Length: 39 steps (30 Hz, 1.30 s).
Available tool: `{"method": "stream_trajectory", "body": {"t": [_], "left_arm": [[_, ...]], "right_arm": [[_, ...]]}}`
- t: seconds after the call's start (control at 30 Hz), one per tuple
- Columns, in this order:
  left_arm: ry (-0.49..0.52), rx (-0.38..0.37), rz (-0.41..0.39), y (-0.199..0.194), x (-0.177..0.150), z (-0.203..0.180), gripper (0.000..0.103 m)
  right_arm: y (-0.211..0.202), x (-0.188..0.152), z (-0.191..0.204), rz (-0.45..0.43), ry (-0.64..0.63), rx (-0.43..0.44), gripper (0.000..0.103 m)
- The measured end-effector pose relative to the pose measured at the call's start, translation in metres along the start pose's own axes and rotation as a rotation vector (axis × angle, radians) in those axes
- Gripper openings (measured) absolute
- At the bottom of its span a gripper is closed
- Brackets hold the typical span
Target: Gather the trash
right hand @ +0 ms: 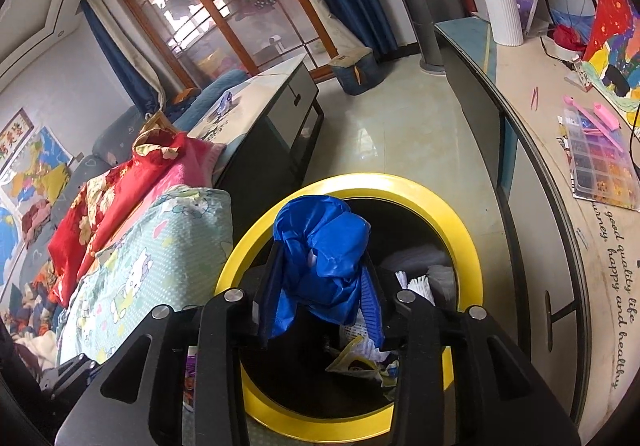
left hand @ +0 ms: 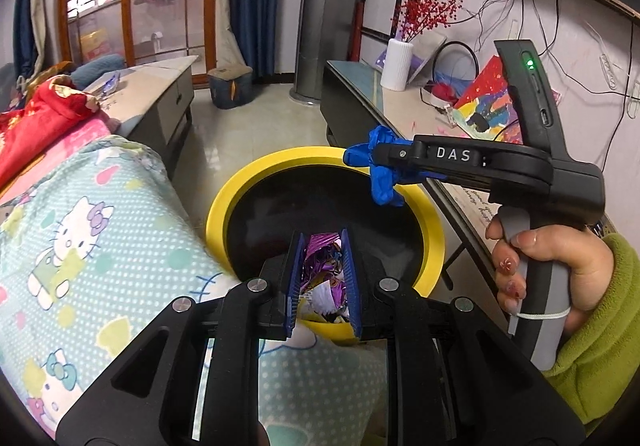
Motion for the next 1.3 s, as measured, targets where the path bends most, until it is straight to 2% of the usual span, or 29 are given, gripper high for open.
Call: {"method": "stream_trajectory", "body": {"t": [0.07, 0.13, 0.17, 0.27, 0.33, 0.4, 0.5, 0.63, 0.83, 1.03, 1.3], "left_arm": [[0.004, 0.004, 0.002, 0.005, 0.002, -0.001, 0.014], [0.006, 0.009, 0.001, 0.008, 0.006, -0.001, 0.019], [0.003, 0.009, -0.004, 0.009, 0.008, -0.001, 0.025], [-0.021, 0.008, -0.027, 0.006, 0.013, 0.002, 0.054], [-0.033, 0.010, -0.038, 0.003, 0.014, 0.003, 0.060], [-0.047, 0.016, -0.042, 0.000, 0.014, 0.006, 0.080], [-0.075, 0.023, -0.048, -0.006, 0.015, 0.011, 0.091], [-0.114, 0.041, -0.055, -0.014, 0.014, 0.020, 0.092], [-0.155, 0.078, -0.079, -0.031, 0.016, 0.038, 0.092], [-0.208, 0.123, -0.104, -0.052, 0.013, 0.062, 0.092], [-0.253, 0.177, -0.132, -0.082, 0.010, 0.090, 0.092]], "right_arm": [[0.000, 0.000, -0.002, 0.001, 0.008, -0.002, 0.040], [0.000, 0.000, -0.005, -0.001, 0.015, -0.007, 0.045], [0.000, 0.000, -0.006, -0.002, 0.019, -0.009, 0.049], [-0.002, 0.001, -0.008, -0.012, 0.025, -0.011, 0.053], [-0.004, 0.003, -0.009, -0.019, 0.023, -0.016, 0.061], [-0.006, 0.004, -0.010, -0.027, 0.023, -0.020, 0.064], [-0.010, 0.005, -0.008, -0.033, 0.012, -0.031, 0.070], [-0.017, 0.008, -0.006, -0.047, -0.016, -0.053, 0.079], [-0.030, 0.007, 0.007, -0.063, -0.069, -0.067, 0.088], [-0.041, 0.003, 0.026, -0.073, -0.120, -0.061, 0.090], [-0.052, -0.005, 0.071, -0.083, -0.210, -0.018, 0.095]]}}
Point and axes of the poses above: each gripper's, at about its wrist camera, not at the fingertips, and y roughly the way its jaws point, z to its left, x to its top, the point moved 9 cm from there along y, roughly the way its jaws point, and after that the axes turned 6 degrees about -y, right-handed, at the moved point
